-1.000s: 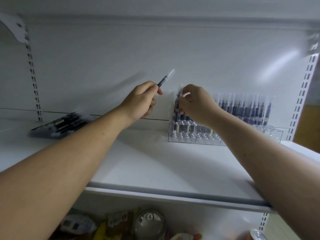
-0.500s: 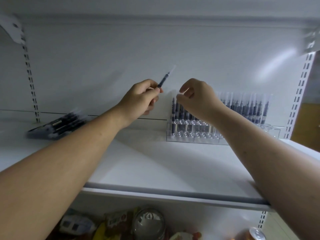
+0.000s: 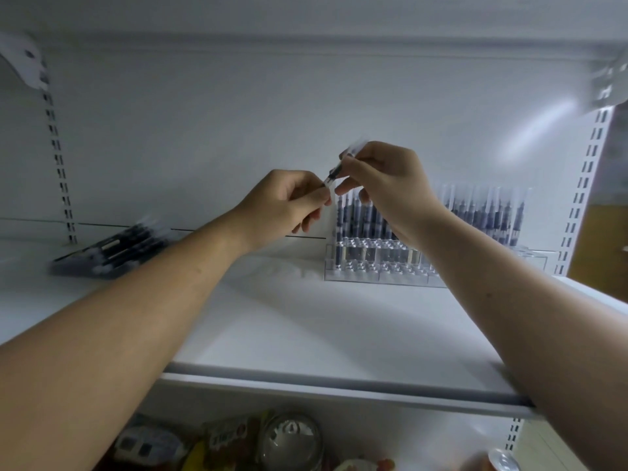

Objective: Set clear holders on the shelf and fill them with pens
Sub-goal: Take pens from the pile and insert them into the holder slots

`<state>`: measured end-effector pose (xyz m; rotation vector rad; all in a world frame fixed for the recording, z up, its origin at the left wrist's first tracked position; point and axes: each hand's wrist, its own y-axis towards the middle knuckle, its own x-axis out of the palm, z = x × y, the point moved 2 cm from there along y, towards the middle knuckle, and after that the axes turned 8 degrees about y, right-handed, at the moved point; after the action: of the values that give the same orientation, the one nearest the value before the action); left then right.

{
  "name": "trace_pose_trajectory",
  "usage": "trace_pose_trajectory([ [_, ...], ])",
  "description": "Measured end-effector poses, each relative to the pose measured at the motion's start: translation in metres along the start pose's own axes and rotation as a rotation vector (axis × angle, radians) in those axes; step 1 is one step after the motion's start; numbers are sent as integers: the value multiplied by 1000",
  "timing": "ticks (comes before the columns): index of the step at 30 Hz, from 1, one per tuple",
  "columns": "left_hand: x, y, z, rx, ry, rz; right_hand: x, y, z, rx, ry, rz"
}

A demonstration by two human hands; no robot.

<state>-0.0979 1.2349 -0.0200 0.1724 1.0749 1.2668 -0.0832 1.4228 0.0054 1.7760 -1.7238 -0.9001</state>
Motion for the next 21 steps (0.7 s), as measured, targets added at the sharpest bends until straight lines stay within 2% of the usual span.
trace_pose_trajectory([
  [3, -3, 0, -3, 22, 151, 15, -3, 3, -2, -13, 3, 55],
  [7, -9, 0, -13, 45, 388, 32, -12, 5, -1, -93, -170, 91],
  [11, -10, -1, -15, 78, 531, 42, -14, 6, 3, -96, -305, 70],
  [15, -10, -1, -15, 75, 606, 38, -13, 6, 5, -85, -347, 50],
  [21, -10, -1, -15, 45, 580, 35, -8, 2, 6, -34, -395, -20],
])
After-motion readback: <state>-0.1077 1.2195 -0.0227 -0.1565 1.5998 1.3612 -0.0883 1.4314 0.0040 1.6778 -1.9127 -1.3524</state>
